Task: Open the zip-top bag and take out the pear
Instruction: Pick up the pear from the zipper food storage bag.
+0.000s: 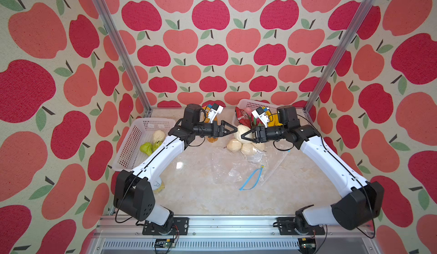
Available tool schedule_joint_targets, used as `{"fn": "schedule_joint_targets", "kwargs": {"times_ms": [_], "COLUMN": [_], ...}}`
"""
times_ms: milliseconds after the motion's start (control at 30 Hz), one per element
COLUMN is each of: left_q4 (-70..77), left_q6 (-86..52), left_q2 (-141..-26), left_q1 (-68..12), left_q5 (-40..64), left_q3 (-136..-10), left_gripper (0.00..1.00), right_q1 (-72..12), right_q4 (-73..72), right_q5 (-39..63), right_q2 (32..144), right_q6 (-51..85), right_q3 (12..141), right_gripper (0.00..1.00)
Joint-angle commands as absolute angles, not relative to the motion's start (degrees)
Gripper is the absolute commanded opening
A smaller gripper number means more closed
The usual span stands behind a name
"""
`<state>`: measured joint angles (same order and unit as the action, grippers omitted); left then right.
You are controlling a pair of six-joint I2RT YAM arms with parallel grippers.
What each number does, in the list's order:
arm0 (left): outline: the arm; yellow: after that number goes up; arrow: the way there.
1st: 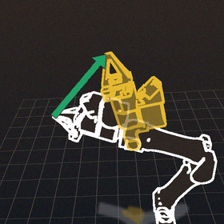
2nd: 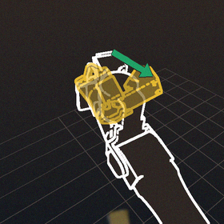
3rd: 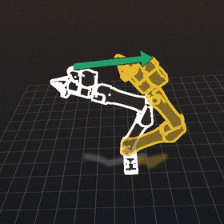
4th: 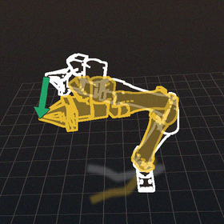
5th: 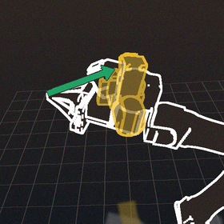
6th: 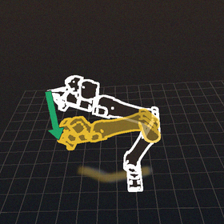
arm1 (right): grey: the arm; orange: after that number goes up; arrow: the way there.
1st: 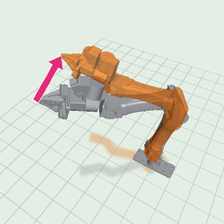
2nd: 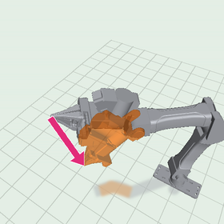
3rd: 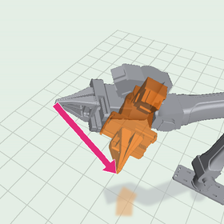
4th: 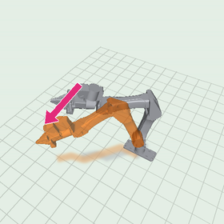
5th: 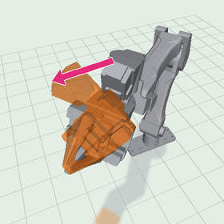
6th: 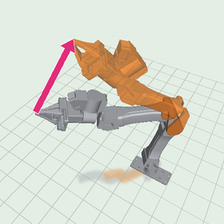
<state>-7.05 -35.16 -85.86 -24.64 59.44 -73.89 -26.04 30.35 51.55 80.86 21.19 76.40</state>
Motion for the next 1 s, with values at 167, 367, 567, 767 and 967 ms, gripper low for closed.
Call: {"fn": "schedule_joint_targets", "kwargs": {"times_ms": [167,367,567,767,967], "left_q4": [-4.1,-3.1,-5.3,-7.4,-6.9], "left_q6": [-39.1,-41.8,-40.8,-39.5,-40.0], "left_q2": [-85.8,-86.7,-87.9,-88.1,-88.5], "left_q1": [-24.7,-24.7,-25.0,-25.5,-25.2], "left_q5": [61.0,62.0,62.5,62.2,62.7], "left_q3": [-74.6,-74.4,-75.6,-76.1,-75.8], "left_gripper": [0.96,0.78,0.74,0.78,0.60], "right_q1": [-27.9,-28.3,-28.3,-28.4,-28.4], "right_q4": [27.5,26.9,26.0,25.7,25.5], "right_q5": [54.5,54.7,55.1,55.3,55.3], "right_q2": [83.7,85.1,85.2,85.3,85.6], "right_q6": [20.8,21.1,21.5,21.6,21.6], "right_q3": [79.3,80.0,80.0,80.1,80.0], "right_gripper": [0.52,0.52,0.52,0.53,0.55]}}
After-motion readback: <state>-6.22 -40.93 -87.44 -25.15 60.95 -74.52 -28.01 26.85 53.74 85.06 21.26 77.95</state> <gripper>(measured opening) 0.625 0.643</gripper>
